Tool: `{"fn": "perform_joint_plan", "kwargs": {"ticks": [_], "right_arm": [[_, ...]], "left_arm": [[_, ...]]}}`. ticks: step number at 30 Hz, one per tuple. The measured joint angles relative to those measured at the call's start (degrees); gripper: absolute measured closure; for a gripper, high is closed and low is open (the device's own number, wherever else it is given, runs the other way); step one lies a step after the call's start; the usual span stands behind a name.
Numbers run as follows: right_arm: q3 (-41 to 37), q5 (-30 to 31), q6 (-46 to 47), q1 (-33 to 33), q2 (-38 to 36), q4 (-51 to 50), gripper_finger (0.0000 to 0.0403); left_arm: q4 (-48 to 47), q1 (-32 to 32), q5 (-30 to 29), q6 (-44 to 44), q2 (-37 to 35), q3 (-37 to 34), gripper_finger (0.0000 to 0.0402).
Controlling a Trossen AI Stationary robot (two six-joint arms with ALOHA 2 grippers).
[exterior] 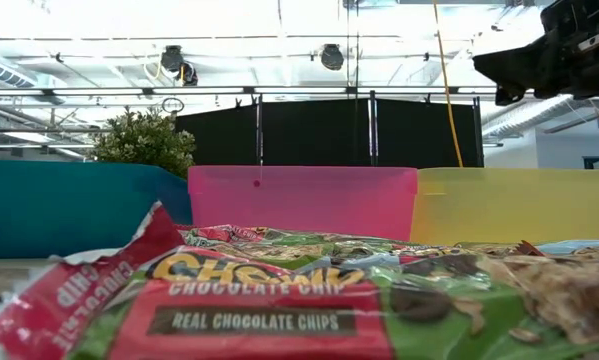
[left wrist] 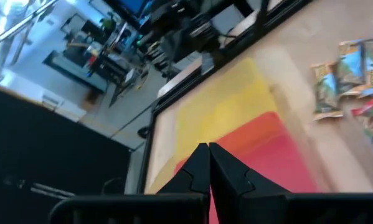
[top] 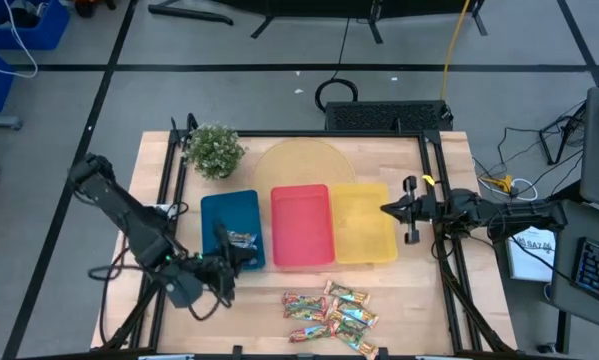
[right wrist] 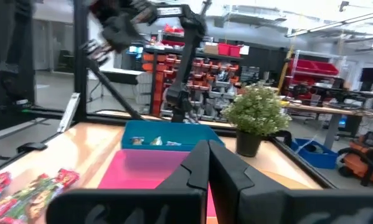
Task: Pick and place Granola Bars by type
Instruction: Put the red granola bar into the pink bin
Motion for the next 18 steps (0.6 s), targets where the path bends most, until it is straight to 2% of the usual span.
{"fn": "perform_joint_plan", "kwargs": {"ticks": [8, 10, 14, 18], "right_arm": [[0.0, 0.09, 0.01, 0.0, 0.02, 0.37, 0.0403], [0.0, 0.19, 0.0, 0.0, 0.02, 0.77, 0.0403], [0.01, 0.24, 0.04, 0.0, 0.02, 0.67, 0.0403], [0.0, 0.29, 2.18, 0.0, 0.02, 0.65, 0.0403]], "left_arm": [[-18.31, 5.12, 3.06, -5.67, -12.35, -0.06, 0.0394], [-19.9, 6.88, 4.13, -7.17, -16.24, -1.89, 0.0397], [-14.7, 8.38, 9.84, -6.16, -26.33, -12.04, 0.0397], [5.19, 9.41, 20.04, -5.21, -38.5, -26.23, 0.0398]]}}
